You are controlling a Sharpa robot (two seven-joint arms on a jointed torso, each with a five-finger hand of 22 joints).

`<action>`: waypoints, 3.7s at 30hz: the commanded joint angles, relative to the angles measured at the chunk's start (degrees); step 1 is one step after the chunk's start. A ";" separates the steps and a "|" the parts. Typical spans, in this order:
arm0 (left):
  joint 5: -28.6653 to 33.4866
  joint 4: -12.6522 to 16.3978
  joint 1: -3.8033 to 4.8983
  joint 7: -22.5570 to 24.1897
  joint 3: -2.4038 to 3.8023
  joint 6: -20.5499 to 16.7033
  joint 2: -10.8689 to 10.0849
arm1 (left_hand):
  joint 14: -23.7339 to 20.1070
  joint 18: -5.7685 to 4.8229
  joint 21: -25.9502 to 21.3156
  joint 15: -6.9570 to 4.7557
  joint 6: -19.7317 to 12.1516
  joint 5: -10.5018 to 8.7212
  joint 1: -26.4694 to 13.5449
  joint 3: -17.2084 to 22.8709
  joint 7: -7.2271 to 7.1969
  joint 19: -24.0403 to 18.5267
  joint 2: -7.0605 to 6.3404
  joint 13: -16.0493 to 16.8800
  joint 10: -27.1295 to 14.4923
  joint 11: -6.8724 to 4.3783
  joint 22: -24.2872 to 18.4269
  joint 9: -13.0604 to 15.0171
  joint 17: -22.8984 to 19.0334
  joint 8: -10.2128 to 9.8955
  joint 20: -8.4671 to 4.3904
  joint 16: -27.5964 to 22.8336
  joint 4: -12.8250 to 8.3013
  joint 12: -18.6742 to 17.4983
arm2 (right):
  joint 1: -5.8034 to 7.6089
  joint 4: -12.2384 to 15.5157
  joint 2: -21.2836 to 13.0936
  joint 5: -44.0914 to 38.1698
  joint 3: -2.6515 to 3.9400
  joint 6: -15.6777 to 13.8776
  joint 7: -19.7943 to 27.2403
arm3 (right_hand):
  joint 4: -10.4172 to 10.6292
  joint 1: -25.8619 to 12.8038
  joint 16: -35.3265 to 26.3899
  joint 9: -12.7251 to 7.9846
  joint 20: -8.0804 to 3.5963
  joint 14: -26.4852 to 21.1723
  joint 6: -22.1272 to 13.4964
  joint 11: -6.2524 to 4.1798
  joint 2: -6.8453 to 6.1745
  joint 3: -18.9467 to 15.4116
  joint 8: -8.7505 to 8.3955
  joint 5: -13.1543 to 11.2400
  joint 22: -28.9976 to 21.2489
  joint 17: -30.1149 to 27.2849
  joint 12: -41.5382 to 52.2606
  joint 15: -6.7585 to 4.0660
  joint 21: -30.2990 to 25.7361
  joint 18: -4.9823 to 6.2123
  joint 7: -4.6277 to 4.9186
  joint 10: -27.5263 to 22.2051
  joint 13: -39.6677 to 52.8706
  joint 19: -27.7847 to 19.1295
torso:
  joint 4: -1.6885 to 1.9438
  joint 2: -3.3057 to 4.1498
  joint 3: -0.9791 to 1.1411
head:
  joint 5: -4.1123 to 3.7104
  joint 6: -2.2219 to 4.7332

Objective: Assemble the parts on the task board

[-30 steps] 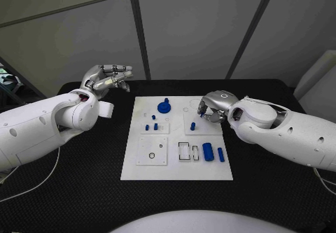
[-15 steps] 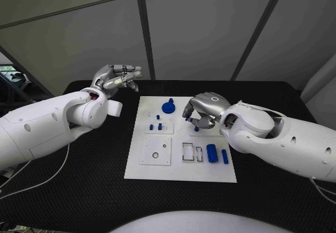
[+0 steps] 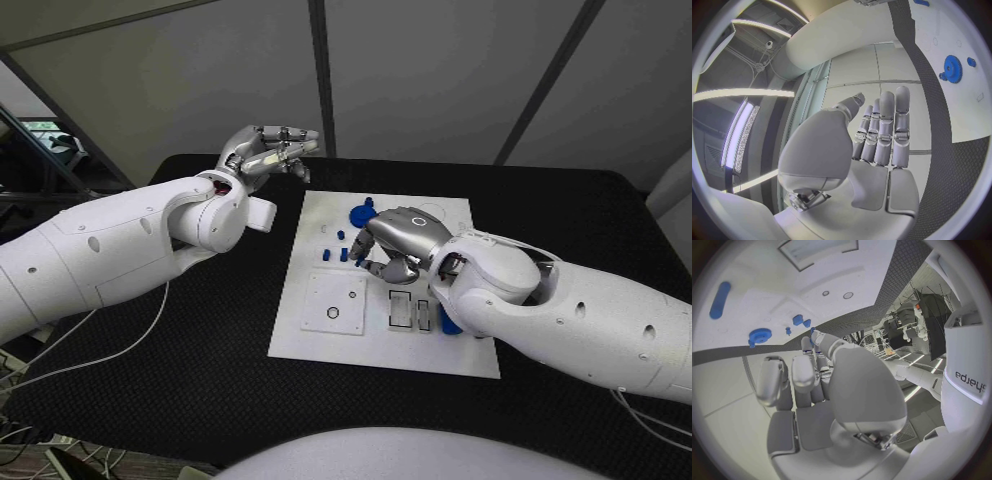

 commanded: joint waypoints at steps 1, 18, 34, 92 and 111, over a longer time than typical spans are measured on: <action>0.36 -0.07 0.05 0.21 0.05 0.73 0.17 | -0.40 -0.15 -0.32 -0.02 -0.31 -0.15 0.42 -0.25 -0.08 -0.24 0.34 -0.06 -0.46 -0.04 -0.05 -0.08 -0.05 0.24 0.10 -0.35 0.05 0.33 | -0.78 -0.45 0.86 1.18 0.03 0.36 0.99 | -0.22 -0.72 0.12 0.06 0.14 1.46 -0.05 -0.44 -0.07 0.08 -0.29 0.23 0.09 -0.07 0.20 -0.26 0.24 -0.56 0.46 0.72 0.03 0.10 | -0.13 0.04 0.14 | 0.82 -0.47; 0.36 -0.08 -0.04 0.18 0.05 0.95 0.46 | -0.42 -0.15 -0.36 0.00 -0.36 -0.15 0.41 -0.30 -0.06 -0.25 0.36 -0.07 -0.52 -0.02 -0.10 -0.07 -0.07 0.26 0.12 -0.37 0.06 0.36 | -2.53 -2.59 2.52 1.43 -1.52 2.16 1.29 | -0.25 -0.82 0.09 0.07 0.19 1.42 -0.08 -0.42 -0.09 0.09 -0.33 0.29 0.10 -0.16 0.14 -0.26 0.26 -0.56 0.49 0.69 0.05 0.07 | -0.11 0.01 0.05 | 3.19 -1.93; 0.36 -0.08 -0.04 -0.03 0.05 1.16 0.44 | -0.46 -0.16 -0.45 0.05 -0.43 -0.16 0.32 -0.41 -0.03 -0.25 0.40 -0.07 -0.61 0.02 -0.20 -0.06 -0.12 0.31 0.16 -0.41 0.13 0.44 | -2.87 -3.30 3.02 1.43 -1.73 3.67 1.17 | -0.21 -1.35 0.30 0.13 0.34 1.37 -0.07 -0.40 -0.15 -0.05 -0.37 0.41 0.13 0.03 0.03 -0.22 0.32 -0.54 0.50 0.70 0.15 -0.02 | -0.13 0.00 0.06 | 3.47 -2.45; 0.36 -0.10 -0.03 -0.87 0.05 1.29 0.60 | -0.50 -0.15 -0.60 0.09 -0.63 -0.16 0.34 -0.56 0.01 -0.24 0.47 -0.08 -0.85 0.06 -0.38 -0.05 -0.19 0.38 0.22 -0.44 0.14 0.58 | -3.08 -4.53 4.44 -1.37 -2.03 6.50 0.45 | 1.34 -6.47 -3.78 -1.40 2.56 -2.03 -7.57 2.14 -3.86 -3.26 -2.49 2.55 -8.45 -6.85 -2.32 1.92 -4.86 1.35 1.99 -10.10 -1.71 -6.69 | -0.16 -0.06 0.06 | 3.62 -3.35; 0.36 -0.54 -0.03 -1.77 0.04 1.61 0.49 | -0.50 -0.15 -0.71 0.15 -0.75 -0.18 0.14 -0.74 0.06 -0.20 0.58 -0.09 -1.00 0.12 -0.51 -0.04 -0.22 0.45 0.27 -0.44 0.31 0.70 | -2.33 2.12 -3.05 -0.24 -1.76 -0.06 0.97 | 1.94 -6.42 -6.90 -1.43 2.79 -4.54 -8.33 1.98 -3.81 -7.94 -1.96 3.49 -13.29 -12.84 1.46 1.91 -8.35 2.35 1.64 -12.11 -1.38 -9.90 | -0.37 -0.16 0.08 | 2.92 -2.41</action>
